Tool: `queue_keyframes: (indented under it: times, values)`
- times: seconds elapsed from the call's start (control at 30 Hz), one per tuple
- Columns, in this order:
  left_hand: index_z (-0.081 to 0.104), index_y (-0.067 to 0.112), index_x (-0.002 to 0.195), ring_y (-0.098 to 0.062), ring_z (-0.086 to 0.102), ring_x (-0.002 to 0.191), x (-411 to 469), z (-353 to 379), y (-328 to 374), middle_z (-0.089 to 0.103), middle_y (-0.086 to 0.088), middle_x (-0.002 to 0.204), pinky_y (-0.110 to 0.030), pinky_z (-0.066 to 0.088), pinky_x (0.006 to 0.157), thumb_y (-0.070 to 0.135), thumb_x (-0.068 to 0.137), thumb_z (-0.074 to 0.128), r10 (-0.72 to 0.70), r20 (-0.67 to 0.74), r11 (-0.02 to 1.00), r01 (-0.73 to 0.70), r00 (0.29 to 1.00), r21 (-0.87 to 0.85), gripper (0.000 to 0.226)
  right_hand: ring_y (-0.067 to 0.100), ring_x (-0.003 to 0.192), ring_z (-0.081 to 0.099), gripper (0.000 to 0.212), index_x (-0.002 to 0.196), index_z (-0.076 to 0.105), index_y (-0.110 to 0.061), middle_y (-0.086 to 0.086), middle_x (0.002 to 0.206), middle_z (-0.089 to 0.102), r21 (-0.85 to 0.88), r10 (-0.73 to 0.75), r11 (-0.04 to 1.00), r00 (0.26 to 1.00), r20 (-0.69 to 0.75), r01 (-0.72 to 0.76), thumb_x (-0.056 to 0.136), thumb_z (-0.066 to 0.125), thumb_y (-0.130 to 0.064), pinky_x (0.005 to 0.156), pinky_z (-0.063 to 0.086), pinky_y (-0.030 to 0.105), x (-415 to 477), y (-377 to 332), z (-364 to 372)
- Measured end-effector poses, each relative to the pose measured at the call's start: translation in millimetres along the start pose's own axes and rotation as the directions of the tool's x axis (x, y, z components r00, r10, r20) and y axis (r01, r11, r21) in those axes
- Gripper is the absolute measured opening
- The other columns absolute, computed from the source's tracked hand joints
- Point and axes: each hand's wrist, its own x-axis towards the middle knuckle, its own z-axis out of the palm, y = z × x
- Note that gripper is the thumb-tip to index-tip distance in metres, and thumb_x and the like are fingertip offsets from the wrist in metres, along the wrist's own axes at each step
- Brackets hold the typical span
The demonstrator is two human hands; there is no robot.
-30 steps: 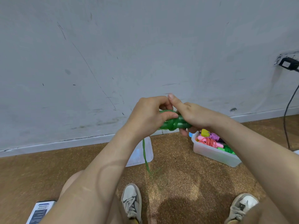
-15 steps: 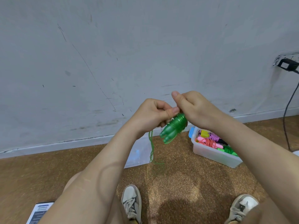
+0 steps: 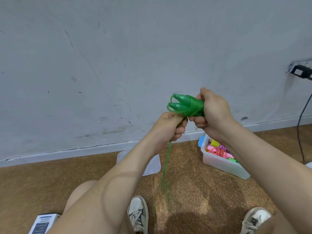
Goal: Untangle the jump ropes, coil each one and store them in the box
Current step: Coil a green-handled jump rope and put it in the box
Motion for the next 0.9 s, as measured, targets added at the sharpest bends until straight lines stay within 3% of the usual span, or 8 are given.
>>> queue_keyframes:
  times: [0.1,0.23,0.4,0.5,0.63,0.7,0.77,0.9]
  values:
    - [0.055,0.017,0.074,-0.012,0.037,0.046,-2,7,-3,0.043,0.008,0.050,-0.027,0.030,0.046,0.024,0.099,0.040,0.196,-0.107,0.917,-0.143,0.975,0.372,0.030,0.014,0.032,0.024,0.033,0.064,0.035,-0.014,0.015,0.047,0.046,-0.012,0.060,0.998,0.993,-0.102,-0.062,0.096,0.031,-0.021,0.039,0.015,0.019,2,5,-1]
    - [0.060,0.011,0.093,-0.025,0.049,0.064,-8,8,-7,0.048,0.000,0.060,-0.036,0.036,0.058,0.028,0.099,0.044,0.391,0.028,0.503,-0.239,0.920,0.831,0.024,0.015,0.024,0.030,0.032,0.065,0.036,-0.012,0.024,0.062,0.047,-0.172,-0.053,0.985,0.972,-0.229,0.013,0.096,0.030,-0.020,0.037,0.018,0.018,9,8,-3]
    - [0.056,0.009,0.090,-0.033,0.048,0.062,-12,7,-7,0.056,-0.011,0.069,-0.035,0.033,0.055,0.026,0.098,0.045,0.476,0.185,0.121,-0.272,0.860,0.955,0.021,0.013,0.024,0.037,0.030,0.071,0.040,-0.010,0.022,0.065,0.045,-0.298,-0.111,0.954,0.957,-0.269,0.027,0.096,0.030,-0.022,0.037,0.022,0.020,16,19,-3]
    - [0.057,0.014,0.062,-0.028,0.042,0.039,-21,9,2,0.050,-0.003,0.047,-0.024,0.020,0.046,0.016,0.062,0.080,0.461,0.264,-0.185,-0.199,0.847,0.962,0.023,0.012,0.030,0.043,0.043,0.057,0.033,-0.010,0.004,0.045,0.039,-0.453,-0.211,0.888,0.946,-0.247,0.080,0.098,0.032,-0.022,0.044,0.025,0.027,17,23,-1]
    - [0.053,0.017,0.048,-0.024,0.045,0.033,-21,9,7,0.046,0.001,0.042,-0.019,0.019,0.044,0.011,0.040,0.086,0.537,0.274,-0.178,-0.210,0.798,0.961,0.035,0.019,0.053,0.036,0.050,0.052,0.030,-0.011,0.003,0.051,0.036,-0.728,-0.360,0.654,0.931,-0.060,0.206,0.101,0.032,-0.024,0.052,0.026,0.036,11,29,3]
    - [0.059,0.016,0.054,-0.024,0.049,0.038,-19,3,6,0.048,0.000,0.048,-0.020,0.027,0.040,0.015,0.050,0.086,0.601,0.288,-0.131,-0.264,0.745,0.956,0.027,0.019,0.054,0.039,0.051,0.051,0.033,-0.010,0.006,0.051,0.041,-0.765,-0.327,0.598,0.944,0.040,0.240,0.100,0.032,-0.025,0.053,0.028,0.036,11,30,2]
    - [0.067,0.014,0.064,-0.025,0.054,0.046,-17,-4,7,0.054,-0.002,0.057,-0.025,0.039,0.042,0.025,0.065,0.074,0.675,0.247,0.004,-0.338,0.695,0.941,0.013,0.021,0.056,0.050,0.049,0.051,0.045,-0.007,0.008,0.049,0.056,-0.777,-0.209,0.577,0.965,0.157,0.251,0.097,0.033,-0.023,0.057,0.035,0.034,10,30,1]
    - [0.075,0.021,0.079,-0.015,0.058,0.064,-24,-15,21,0.067,0.001,0.070,-0.029,0.045,0.060,0.041,0.066,0.077,0.560,0.099,0.312,-0.320,0.823,0.895,0.023,0.015,0.051,0.057,0.040,0.057,0.051,-0.013,0.012,0.049,0.061,-0.820,0.020,0.508,0.948,0.318,0.264,0.094,0.035,-0.018,0.058,0.041,0.032,5,26,4]
